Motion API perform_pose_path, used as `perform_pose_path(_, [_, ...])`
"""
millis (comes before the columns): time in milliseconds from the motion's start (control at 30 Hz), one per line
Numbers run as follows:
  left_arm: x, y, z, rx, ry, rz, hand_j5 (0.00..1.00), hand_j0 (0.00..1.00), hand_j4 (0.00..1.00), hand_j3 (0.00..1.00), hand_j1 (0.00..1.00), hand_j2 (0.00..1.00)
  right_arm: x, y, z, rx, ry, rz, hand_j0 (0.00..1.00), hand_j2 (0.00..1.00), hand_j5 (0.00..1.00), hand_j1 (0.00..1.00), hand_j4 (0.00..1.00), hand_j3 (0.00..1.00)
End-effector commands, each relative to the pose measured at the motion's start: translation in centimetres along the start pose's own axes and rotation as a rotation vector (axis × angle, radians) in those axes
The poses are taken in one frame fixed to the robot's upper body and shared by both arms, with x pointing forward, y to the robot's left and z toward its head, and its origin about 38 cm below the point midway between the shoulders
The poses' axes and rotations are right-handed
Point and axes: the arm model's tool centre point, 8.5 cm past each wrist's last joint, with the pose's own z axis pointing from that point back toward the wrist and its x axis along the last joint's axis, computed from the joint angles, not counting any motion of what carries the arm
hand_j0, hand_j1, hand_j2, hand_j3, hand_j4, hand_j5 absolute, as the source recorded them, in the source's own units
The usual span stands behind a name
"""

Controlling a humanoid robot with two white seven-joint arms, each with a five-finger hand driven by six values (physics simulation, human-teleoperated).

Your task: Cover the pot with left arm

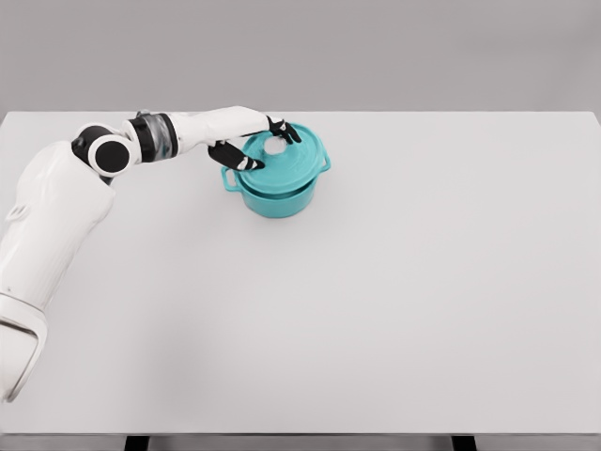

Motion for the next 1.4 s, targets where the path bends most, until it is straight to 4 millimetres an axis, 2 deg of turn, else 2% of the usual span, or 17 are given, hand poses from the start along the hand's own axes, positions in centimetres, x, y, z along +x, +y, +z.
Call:
perform_pose_path(0, [-0.08,0.11,0.11,0.007,0.002,0.008,0.81,0.81,0.81,0.81,0.81,0.81,0.11,0.01,0.00,0.000,-0.002,0.000,1.00,1.00,1.00,1.00,1.00,1.00])
perform_pose_path(367, [-0.28,-0.01,0.32,0.006,0.007,0.010,0.85,0.85,0.85,0.85,0.85,0.85,0.02,0.00,0.00,0.000,0.000,0.000,1.00,1.00,1.00,1.00,1.00,1.00])
perform_pose_path(467, [-0.28,-0.13,0.30,0.004,0.007,0.011,0.90,0.90,0.90,0.90,0.90,0.90,-0.03,0.01,0.00,0.000,0.001,0.000,1.00,1.00,1.00,1.00,1.00,1.00])
perform_pose_path(933, [-0.31,-0.37,0.33,0.005,0.005,0.016,0.90,0.90,0.90,0.90,0.90,0.90,-0.03,0.01,0.00,0.000,0.001,0.000,1.00,1.00,1.00,1.00,1.00,1.00])
perform_pose_path(1000, [-0.35,-0.32,0.37,0.004,0.007,0.015,0.93,0.93,0.93,0.93,0.93,0.93,0.11,0.01,0.00,0.000,-0.002,0.000,1.00,1.00,1.00,1.00,1.00,1.00])
perform_pose_path(1233, [-0.46,-0.17,0.41,0.004,0.017,0.018,0.92,0.92,0.92,0.92,0.92,0.92,0.06,0.02,0.00,0.001,-0.001,0.000,1.00,1.00,1.00,1.00,1.00,1.00])
perform_pose_path(1367, [-0.83,-0.15,0.45,0.003,0.054,0.041,0.86,0.86,0.86,0.86,0.86,0.86,0.02,0.00,0.00,0.000,-0.001,0.000,1.00,1.00,1.00,1.00,1.00,1.00])
